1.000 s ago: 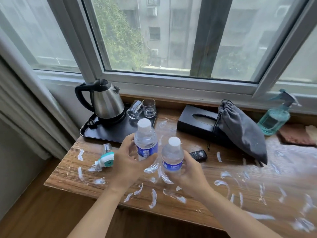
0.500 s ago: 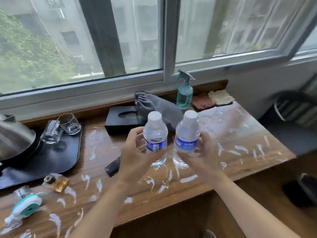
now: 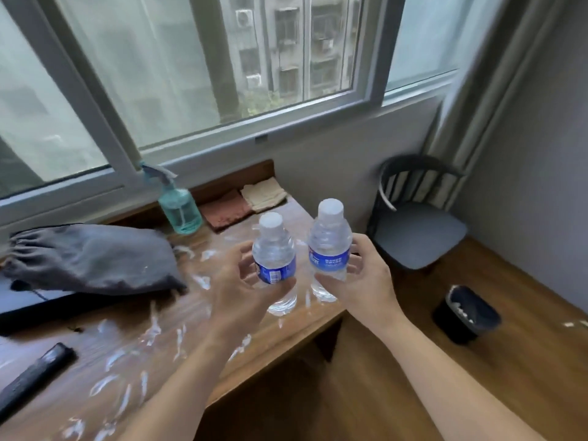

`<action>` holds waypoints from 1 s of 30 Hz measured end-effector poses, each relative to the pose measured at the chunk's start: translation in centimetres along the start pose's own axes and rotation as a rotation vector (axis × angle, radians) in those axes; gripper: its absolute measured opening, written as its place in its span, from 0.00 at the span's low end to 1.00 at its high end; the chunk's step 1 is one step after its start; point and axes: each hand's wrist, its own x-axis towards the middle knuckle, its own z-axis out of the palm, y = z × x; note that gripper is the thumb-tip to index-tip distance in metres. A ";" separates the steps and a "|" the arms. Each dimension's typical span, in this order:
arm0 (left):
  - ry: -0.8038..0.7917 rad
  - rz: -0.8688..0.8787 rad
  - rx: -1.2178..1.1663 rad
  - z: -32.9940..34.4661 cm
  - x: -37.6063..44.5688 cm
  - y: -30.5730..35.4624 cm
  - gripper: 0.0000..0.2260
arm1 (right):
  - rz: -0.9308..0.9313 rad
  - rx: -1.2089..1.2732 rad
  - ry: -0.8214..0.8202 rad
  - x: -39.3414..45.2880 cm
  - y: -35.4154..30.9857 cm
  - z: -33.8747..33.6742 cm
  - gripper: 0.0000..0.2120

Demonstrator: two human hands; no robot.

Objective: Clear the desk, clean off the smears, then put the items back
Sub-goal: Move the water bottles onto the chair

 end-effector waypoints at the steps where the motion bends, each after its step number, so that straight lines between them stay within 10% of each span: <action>1: -0.008 0.001 -0.013 2.0 0.6 0.6 0.33 | 0.002 -0.003 0.006 0.6 0.7 -1.8 0.29; 16: -0.259 0.117 -0.086 29.2 13.3 4.1 0.30 | 0.118 -0.139 0.205 13.1 13.9 -21.3 0.29; 30: -0.280 0.034 -0.107 51.0 30.6 4.9 0.31 | 0.183 -0.177 0.045 34.4 26.9 -35.9 0.31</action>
